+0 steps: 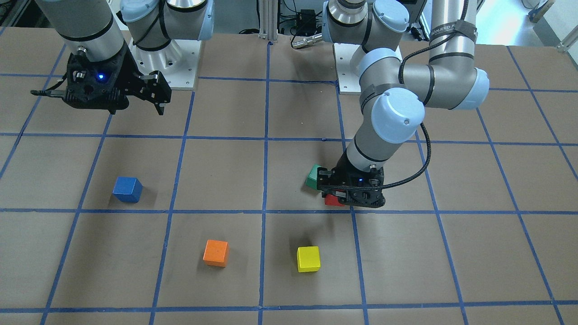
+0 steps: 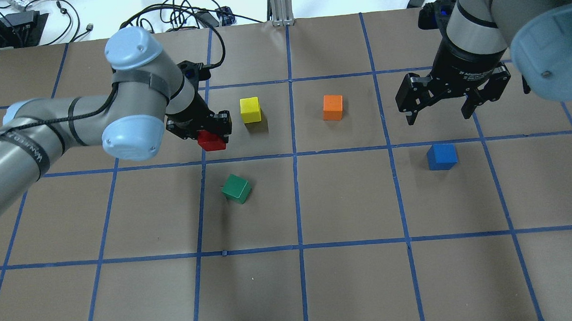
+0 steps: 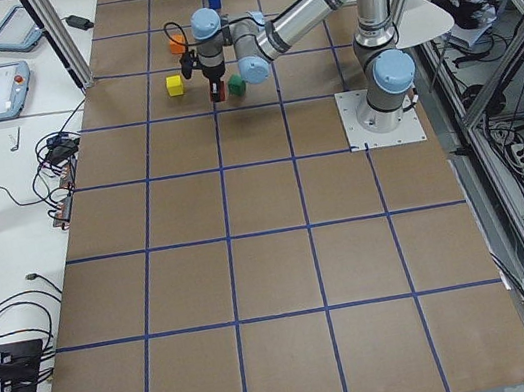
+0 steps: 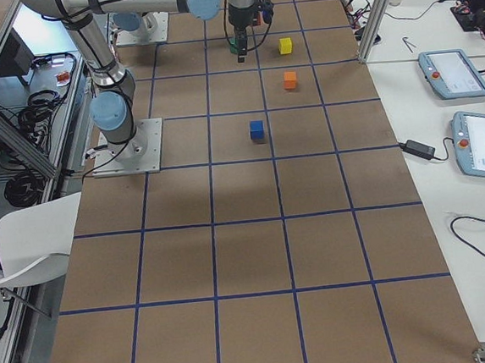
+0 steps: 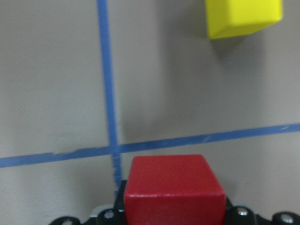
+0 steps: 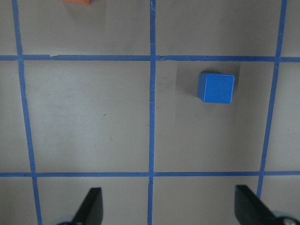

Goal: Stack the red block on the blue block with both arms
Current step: 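Carry the red cube with the left gripper toward the table center and set it down, then open and raise the left gripper while the right gripper moves toward the red cube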

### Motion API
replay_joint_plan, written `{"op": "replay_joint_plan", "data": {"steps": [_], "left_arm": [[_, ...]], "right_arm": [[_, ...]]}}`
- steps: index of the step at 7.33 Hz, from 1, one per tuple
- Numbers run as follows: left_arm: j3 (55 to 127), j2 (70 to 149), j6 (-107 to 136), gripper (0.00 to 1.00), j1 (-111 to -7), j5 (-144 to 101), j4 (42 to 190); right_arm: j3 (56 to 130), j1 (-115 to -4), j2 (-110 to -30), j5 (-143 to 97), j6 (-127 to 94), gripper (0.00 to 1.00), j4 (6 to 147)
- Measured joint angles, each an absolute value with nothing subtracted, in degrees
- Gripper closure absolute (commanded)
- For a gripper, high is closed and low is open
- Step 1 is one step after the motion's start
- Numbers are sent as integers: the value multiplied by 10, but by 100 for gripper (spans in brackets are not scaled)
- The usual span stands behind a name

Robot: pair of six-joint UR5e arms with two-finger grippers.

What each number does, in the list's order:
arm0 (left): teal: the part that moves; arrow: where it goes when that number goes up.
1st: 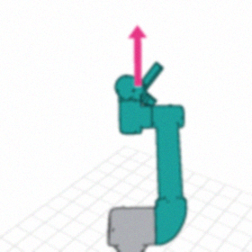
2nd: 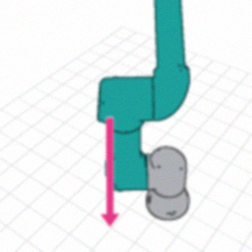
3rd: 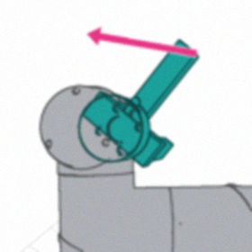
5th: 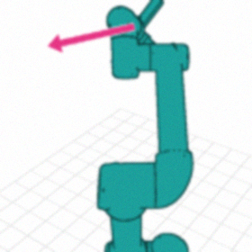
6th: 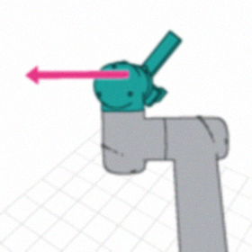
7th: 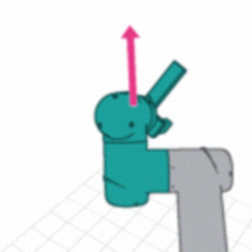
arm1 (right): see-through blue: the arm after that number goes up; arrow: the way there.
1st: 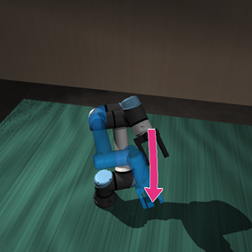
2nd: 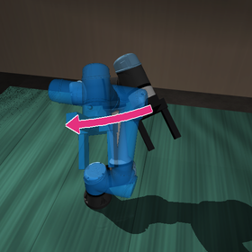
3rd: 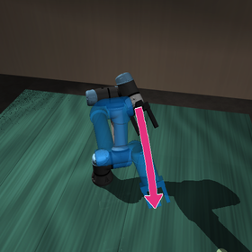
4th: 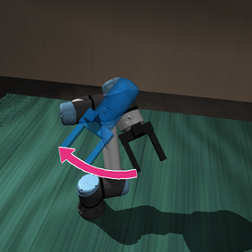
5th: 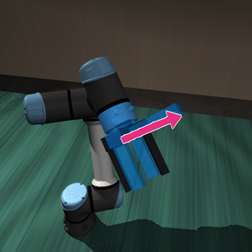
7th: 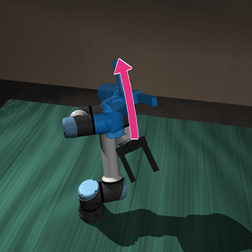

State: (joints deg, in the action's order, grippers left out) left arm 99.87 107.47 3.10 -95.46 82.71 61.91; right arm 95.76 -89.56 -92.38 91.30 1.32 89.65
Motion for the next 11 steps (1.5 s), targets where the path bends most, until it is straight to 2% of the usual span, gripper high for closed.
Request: {"op": "replay_joint_plan", "data": {"steps": [1, 4, 6, 8, 9, 10, 11], "left_arm": [[951, 1102, 71, 100, -991, 835, 645], [866, 1186, 176, 100, -1063, 860, 652], [841, 1226, 213, 100, -1090, 862, 646], [846, 1241, 222, 100, -1103, 863, 642], [853, 1243, 223, 83, -1106, 863, 638], [860, 1244, 225, 46, -1110, 863, 637], [866, 1246, 227, 14, -1112, 863, 636]], "right_arm": [[957, -896, -924, 913, 13, 0, 896], [958, -896, -924, 913, 13, 0, 897], [958, -896, -924, 913, 13, 0, 897], [958, -896, -923, 912, 13, 0, 897], [957, -896, -924, 911, 13, 0, 896], [956, -896, -924, 910, 13, 0, 897], [956, -896, -924, 910, 13, 0, 897]]}}
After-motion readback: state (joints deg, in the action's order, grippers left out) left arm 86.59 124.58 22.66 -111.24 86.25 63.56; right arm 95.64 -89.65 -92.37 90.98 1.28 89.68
